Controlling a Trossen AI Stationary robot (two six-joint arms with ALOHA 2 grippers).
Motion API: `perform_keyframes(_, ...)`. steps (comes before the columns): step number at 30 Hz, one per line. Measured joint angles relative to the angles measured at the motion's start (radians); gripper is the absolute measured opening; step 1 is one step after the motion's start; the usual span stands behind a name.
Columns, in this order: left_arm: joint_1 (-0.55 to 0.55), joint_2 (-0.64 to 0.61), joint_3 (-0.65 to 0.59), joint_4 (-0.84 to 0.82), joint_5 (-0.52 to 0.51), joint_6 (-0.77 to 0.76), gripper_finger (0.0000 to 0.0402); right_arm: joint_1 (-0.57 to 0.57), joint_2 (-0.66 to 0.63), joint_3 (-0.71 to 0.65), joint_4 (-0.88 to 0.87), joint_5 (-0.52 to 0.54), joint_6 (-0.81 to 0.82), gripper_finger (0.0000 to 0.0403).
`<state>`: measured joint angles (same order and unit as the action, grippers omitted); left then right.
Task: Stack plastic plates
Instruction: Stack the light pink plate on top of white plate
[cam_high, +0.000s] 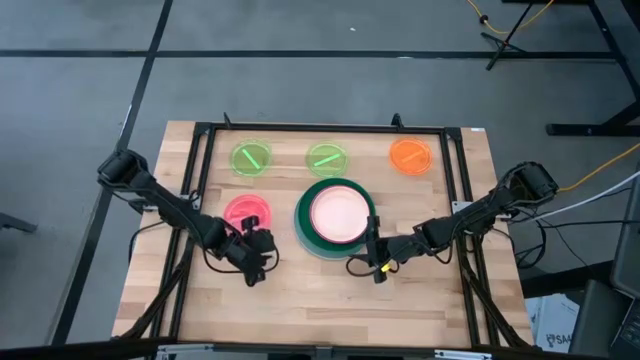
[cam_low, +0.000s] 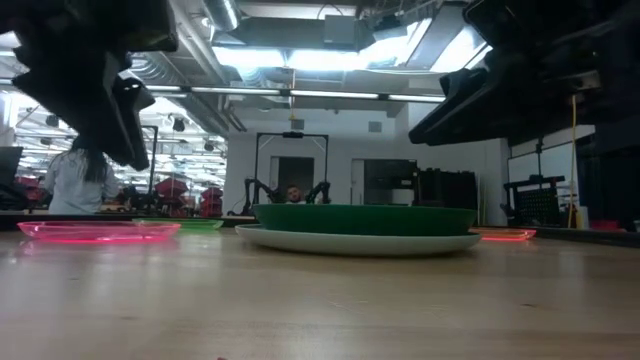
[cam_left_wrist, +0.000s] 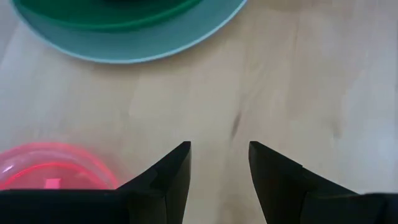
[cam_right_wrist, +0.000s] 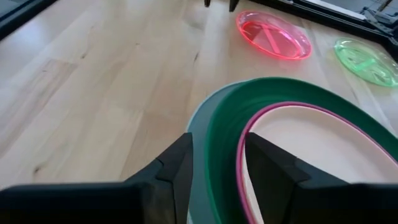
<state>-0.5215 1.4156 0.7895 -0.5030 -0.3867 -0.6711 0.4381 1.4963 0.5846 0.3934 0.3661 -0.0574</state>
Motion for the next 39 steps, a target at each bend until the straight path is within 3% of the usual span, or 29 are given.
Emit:
perform_keyframes(11,-0.004,0.095,0.0,-0.188,-0.069,-0.11,0.0155,0.0,0.0,0.0,-0.002,0.0,-0.001,0.0138)
perform_keyframes(24,0.037,0.244,0.002,-0.236,-0.109,-0.118,0.0155,0.0,0.0,0.0,-0.001,0.0,-0.003,0.0138)
perform_keyframes(32,0.072,0.26,0.002,-0.266,-0.149,-0.167,0.0155,0.0,0.0,0.0,-0.002,0.0,0.0,0.0138)
perform_keyframes(39,0.094,0.262,0.001,-0.267,-0.132,-0.166,0.0117,0.0,0.0,0.0,-0.002,0.0,0.0,0.0138)
